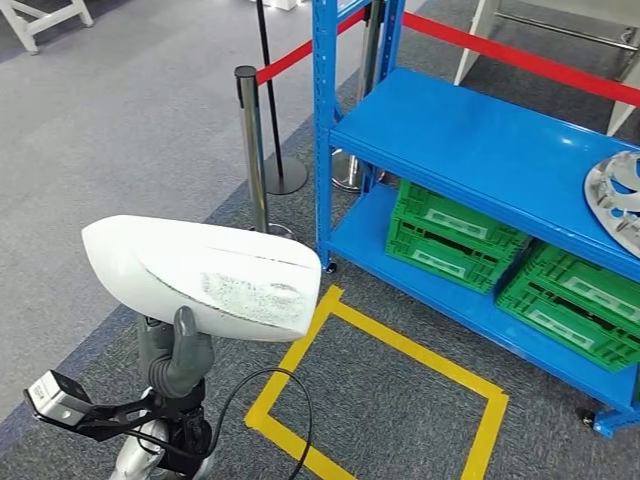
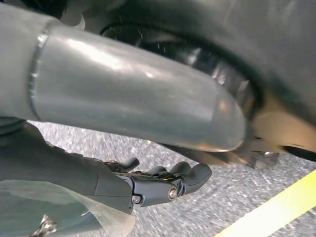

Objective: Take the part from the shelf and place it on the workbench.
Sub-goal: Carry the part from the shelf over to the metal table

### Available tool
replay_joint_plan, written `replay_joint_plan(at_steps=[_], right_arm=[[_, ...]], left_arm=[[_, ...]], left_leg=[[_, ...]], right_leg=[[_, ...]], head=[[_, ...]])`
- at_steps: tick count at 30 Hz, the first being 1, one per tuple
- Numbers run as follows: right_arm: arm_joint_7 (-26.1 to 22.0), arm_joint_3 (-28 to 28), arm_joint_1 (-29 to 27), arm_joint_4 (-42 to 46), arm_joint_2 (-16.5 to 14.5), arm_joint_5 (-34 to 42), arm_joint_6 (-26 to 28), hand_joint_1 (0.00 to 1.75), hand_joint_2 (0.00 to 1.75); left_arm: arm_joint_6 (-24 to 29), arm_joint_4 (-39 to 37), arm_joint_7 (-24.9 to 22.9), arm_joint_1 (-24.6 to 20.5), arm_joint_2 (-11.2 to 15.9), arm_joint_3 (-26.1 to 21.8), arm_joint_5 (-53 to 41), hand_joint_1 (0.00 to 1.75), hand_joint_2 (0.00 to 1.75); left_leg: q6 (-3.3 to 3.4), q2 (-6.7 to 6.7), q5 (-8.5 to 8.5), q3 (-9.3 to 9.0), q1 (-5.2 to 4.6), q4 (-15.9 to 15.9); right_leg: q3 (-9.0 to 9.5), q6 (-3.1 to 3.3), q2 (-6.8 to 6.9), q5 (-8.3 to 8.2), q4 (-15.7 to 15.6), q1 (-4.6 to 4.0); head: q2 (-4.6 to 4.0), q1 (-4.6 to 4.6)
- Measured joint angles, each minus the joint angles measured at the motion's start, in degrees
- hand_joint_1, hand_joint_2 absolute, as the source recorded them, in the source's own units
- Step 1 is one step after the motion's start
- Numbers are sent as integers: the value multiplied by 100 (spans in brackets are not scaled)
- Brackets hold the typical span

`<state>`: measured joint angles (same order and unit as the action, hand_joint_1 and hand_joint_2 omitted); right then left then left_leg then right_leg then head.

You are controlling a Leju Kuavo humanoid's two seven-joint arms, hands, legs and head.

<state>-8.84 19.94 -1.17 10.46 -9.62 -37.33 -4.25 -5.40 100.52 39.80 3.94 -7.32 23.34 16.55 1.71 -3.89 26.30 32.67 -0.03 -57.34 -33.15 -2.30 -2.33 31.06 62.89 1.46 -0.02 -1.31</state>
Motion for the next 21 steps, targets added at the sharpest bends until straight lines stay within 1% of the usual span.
replay_joint_plan(at_steps=[1, 2, 3, 4, 5, 6, 7, 8, 9, 10, 11, 12, 13, 14, 15, 16, 17, 18, 19, 20, 21], right_arm=[[3, -2, 1, -5, 2, -11, 0, 0, 0], [9, -3, 2, -10, 3, -21, 0, 0, 0], [14, -3, 3, -15, 4, -30, 0, 0, 0], [17, -3, 6, -17, 6, -36, 1, 0, 0], [21, -4, 7, -17, 8, -44, 1, 0, 0], [20, -4, 6, -17, 9, -50, 1, 0, 0], [20, -5, 4, -19, 8, -56, 0, 0, 0], [20, -7, 0, -21, 8, -63, -1, 0, 0], [21, -7, -7, -24, 10, -68, -1, 0, 0], [24, -8, -12, -25, 13, -75, -1, 0, 0], [27, -8, -15, -26, 17, -82, 0, 0, 0], [29, -8, -13, -26, 20, -89, 1, 0, 0], [31, -8, -7, -26, 22, -94, 1, 0, 0], [32, -9, 0, -26, 22, -98, 1, 0, 0], [33, -11, 6, -26, 22, -101, 0, 0, 0], [33, -13, 9, -27, 22, -103, -1, 0, 0], [35, -15, 10, -27, 22, -105, -1, 0, 0], [36, -19, 11, -28, 22, -107, -2, 0, 0], [38, -25, 13, -28, 21, -109, -2, 0, 0], [39, -33, 16, -28, 21, -111, -2, 0, 0], [39, -41, 18, -28, 21, -115, -2, 0, 0]], left_arm=[[2, 0, -1, -3, -3, 1, -4, 175, 175], [5, 0, -1, -7, -4, 1, -7, 175, 175], [8, 0, -2, -7, -5, 2, -9, 175, 175], [10, 0, -2, -5, -6, 2, -10, 175, 175], [12, 0, -2, 0, -5, 2, -10, 175, 175], [13, 0, -2, 2, -5, 2, -10, 175, 175], [14, 0, -2, -3, -5, 3, -11, 175, 175], [14, 0, -2, -9, -5, 3, -11, 175, 175], [15, -1, -2, -15, -5, 4, -12, 175, 175], [16, -3, -3, -17, -5, 4, -14, 175, 175], [17, -8, -3, -14, -4, 3, -15, 175, 175], [19, -12, -4, -12, -3, 3, -18, 175, 175], [20, -16, -4, -12, -3, 3, -21, 175, 175], [21, -17, -4, -13, -3, 3, -23, 175, 175], [22, -17, -4, -16, -4, 4, -25, 175, 175], [22, -17, -5, -24, -7, 4, -27, 175, 175], [22, -17, -7, -31, -10, 4, -29, 175, 175], [22, -17, -7, -34, -13, 3, -31, 175, 175], [22, -17, -8, -32, -15, 1, -34, 175, 175], [22, -16, -7, -26, -17, 0, -38, 175, 175], [22, -15, -5, -23, -21, -2, -39, 175, 175]], left_leg=[[-27, -69, 4, 28, -4, -37], [-62, -131, 1, 63, -3, -64], [-103, -194, -13, 98, 0, -81], [-137, -257, -31, 123, 13, -84], [-170, -264, -32, 144, 21, -97], [-199, -189, 11, 180, 19, -161], [-227, -54, 126, 264, 14, -342], [-254, 112, 296, 397, 13, -638], [-278, 242, 488, 569, 16, -1024], [-293, 305, 652, 737, 25, -1410], [-296, 326, 727, 840, 32, -1664], [-289, 337, 693, 848, 35, -1714], [-270, 356, 558, 740, 33, -1529], [-236, 422, 360, 543, 21, -1160], [-193, 561, 203, 328, -8, -751], [-149, 702, 104, 155, -47, -404], [-112, 816, 68, 57, -83, -193], [-89, 863, 88, 35, -112, -117], [-68, 816, 85, 47, -125, -90], [-41, 742, 64, 44, -108, -63], [-9, 670, 42, 34, -91, -27]], right_leg=[[139, 2, -123, -86, -292, 17], [219, 6, -214, -101, -446, 24], [243, 18, -237, -74, -481, 20], [251, 42, -180, -81, -478, 14], [258, 72, -111, -95, -483, 12], [262, 106, -41, -109, -491, 15], [265, 137, 41, -118, -502, 17], [267, 162, 127, -121, -508, 13], [266, 178, 212, -116, -508, 0], [264, 191, 304, -111, -507, -12], [266, 198, 389, -105, -506, -22], [269, 203, 473, -100, -505, -32], [277, 206, 548, -92, -506, -41], [291, 206, 616, -83, -507, -50], [304, 202, 677, -73, -508, -60], [310, 189, 730, -61, -505, -75], [313, 173, 784, -51, -504, -87], [316, 152, 845, -43, -507, -98], [327, 127, 912, -35, -513, -106], [328, 100, 963, -15, -520, -102], [323, 75, 912, 32, -492, -95]], head=[[0, -3], [0, -4], [0, -6], [0, -9], [0, -6], [0, -23], [0, -41], [0, -57], [0, -76], [0, -77], [0, -78], [0, -78], [0, -78], [0, -78], [0, -76], [0, -78], [0, -74], [0, -75], [0, -76], [0, -74], [0, -70]])
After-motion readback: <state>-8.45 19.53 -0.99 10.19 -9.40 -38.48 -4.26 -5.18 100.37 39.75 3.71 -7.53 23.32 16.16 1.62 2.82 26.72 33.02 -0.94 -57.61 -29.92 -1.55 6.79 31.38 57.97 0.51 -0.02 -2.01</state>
